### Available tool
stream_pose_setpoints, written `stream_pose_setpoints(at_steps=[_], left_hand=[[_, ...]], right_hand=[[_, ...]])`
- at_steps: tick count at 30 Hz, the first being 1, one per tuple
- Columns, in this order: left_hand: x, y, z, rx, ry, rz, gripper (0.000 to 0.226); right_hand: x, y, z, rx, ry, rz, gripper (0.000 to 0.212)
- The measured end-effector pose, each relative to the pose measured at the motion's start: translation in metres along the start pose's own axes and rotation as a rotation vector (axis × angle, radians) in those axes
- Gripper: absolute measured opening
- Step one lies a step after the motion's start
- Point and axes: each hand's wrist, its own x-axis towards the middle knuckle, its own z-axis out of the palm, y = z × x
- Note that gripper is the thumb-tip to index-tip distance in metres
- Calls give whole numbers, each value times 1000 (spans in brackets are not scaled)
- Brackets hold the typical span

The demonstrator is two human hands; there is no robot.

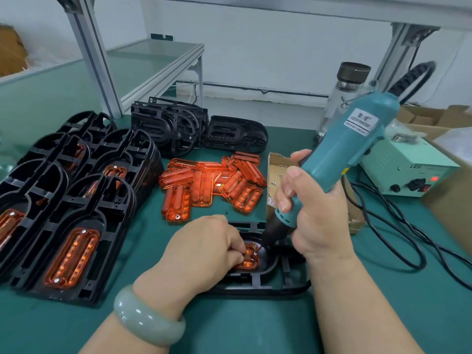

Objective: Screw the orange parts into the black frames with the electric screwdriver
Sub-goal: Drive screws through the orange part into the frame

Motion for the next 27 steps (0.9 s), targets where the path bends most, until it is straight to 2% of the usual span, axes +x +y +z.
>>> stream_pose_setpoints(at_steps=[13, 27], left_hand=[[0, -1, 1, -13, 7, -5, 13], [-2, 0, 1, -51, 24, -4, 9]], right_hand=[[0, 2, -4, 6, -54, -17, 20], [-2, 0, -6, 28, -33, -22, 13]])
